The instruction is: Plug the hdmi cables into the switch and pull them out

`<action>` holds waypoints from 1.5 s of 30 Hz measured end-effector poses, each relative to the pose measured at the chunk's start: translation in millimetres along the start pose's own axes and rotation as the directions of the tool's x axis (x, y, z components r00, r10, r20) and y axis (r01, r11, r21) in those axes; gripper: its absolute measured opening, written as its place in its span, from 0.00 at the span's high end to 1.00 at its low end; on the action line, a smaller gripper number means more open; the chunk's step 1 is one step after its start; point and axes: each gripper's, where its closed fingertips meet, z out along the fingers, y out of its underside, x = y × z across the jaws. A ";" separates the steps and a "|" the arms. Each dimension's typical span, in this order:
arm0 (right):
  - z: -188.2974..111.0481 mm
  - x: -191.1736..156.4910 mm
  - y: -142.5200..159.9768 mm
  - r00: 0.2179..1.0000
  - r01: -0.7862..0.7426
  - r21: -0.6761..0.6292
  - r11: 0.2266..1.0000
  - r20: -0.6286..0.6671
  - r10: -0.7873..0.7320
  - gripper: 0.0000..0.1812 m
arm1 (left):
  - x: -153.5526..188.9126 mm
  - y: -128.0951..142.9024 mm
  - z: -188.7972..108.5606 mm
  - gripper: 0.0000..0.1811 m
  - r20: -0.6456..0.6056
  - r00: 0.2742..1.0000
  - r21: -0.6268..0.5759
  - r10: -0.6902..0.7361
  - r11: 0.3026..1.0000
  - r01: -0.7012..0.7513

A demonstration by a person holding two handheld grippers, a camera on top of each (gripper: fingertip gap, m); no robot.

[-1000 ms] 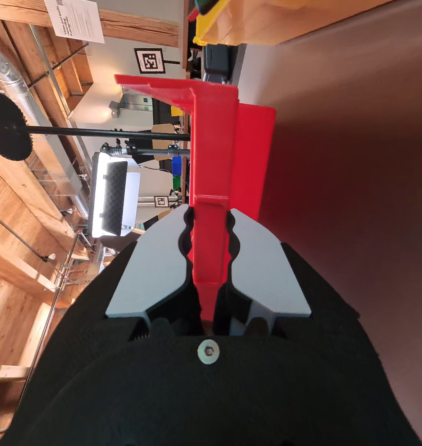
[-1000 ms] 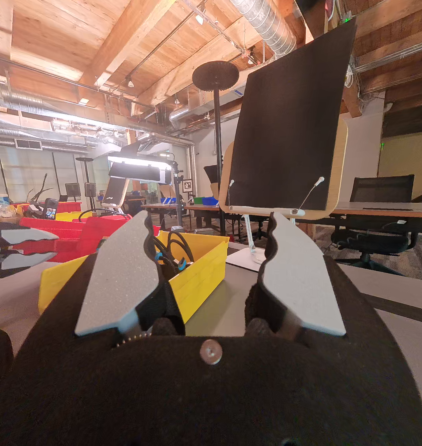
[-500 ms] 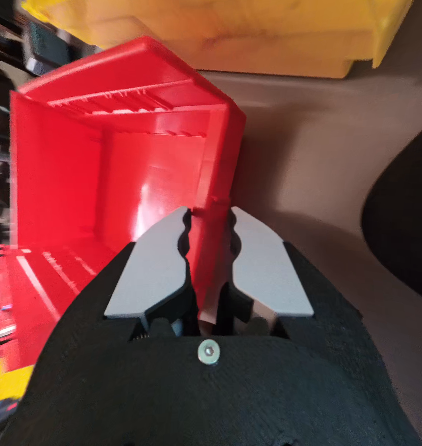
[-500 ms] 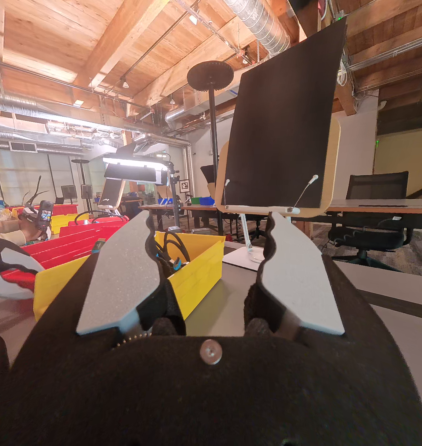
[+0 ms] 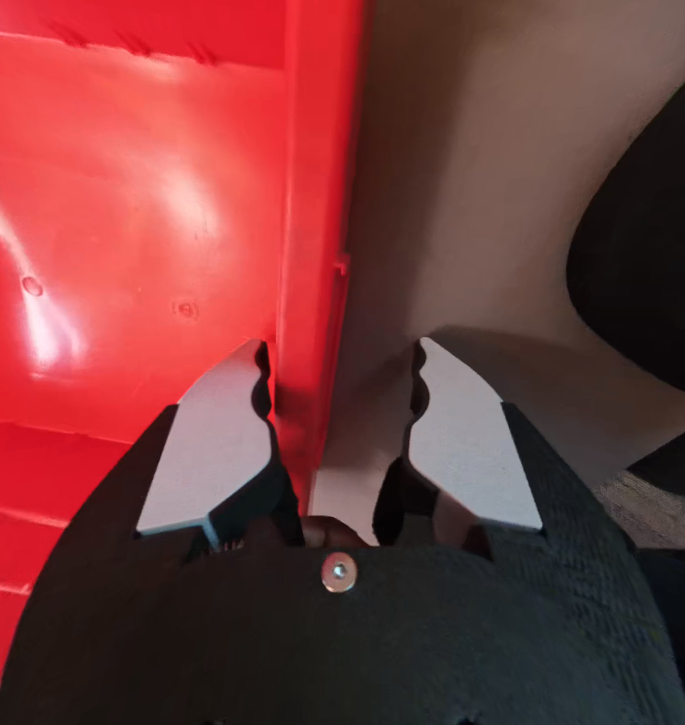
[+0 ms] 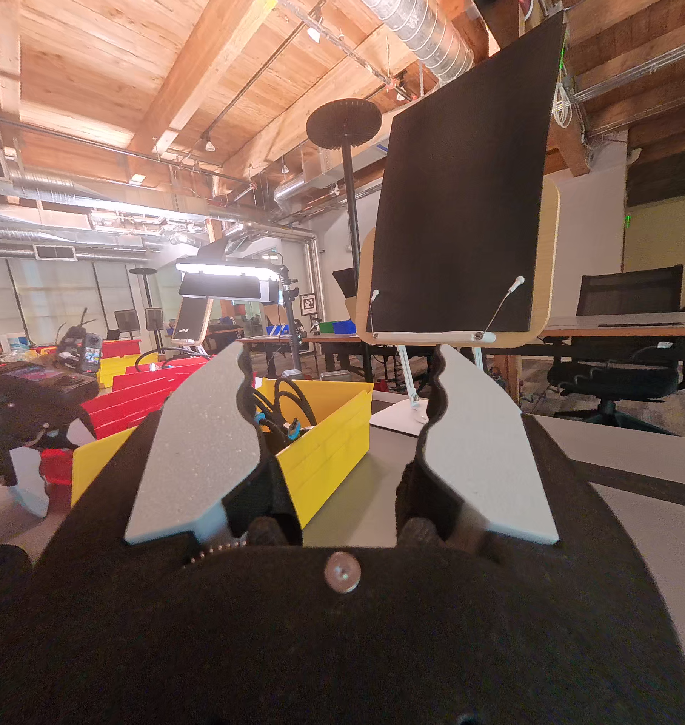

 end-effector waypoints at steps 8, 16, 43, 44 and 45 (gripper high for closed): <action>0.1 -2.1 0.2 1.000 0.009 -0.003 1.000 0.006 -0.009 0.51 | -25.9 -7.5 -1.5 0.84 0.312 0.938 -0.034 0.154 0.988 -0.151; 0.1 -1.0 1.3 1.000 0.020 -0.009 1.000 0.000 -0.020 0.51 | -34.3 -2.4 -15.5 0.84 0.691 0.688 -0.132 0.221 0.975 -0.180; -1.6 10.5 2.5 0.995 0.078 -0.041 0.996 -0.063 -0.080 0.52 | 13.8 -108.9 -158.8 0.84 0.987 0.093 -0.090 0.132 0.928 -0.362; -1.9 11.6 1.9 0.994 0.083 -0.040 0.996 -0.067 -0.085 0.52 | 16.7 -117.0 -159.3 0.84 0.987 0.090 -0.091 0.135 0.920 -0.381; -2.3 12.9 0.9 0.993 0.085 -0.038 0.996 -0.072 -0.088 0.52 | 19.2 -125.1 -159.6 0.84 0.987 0.091 -0.089 0.136 0.913 -0.398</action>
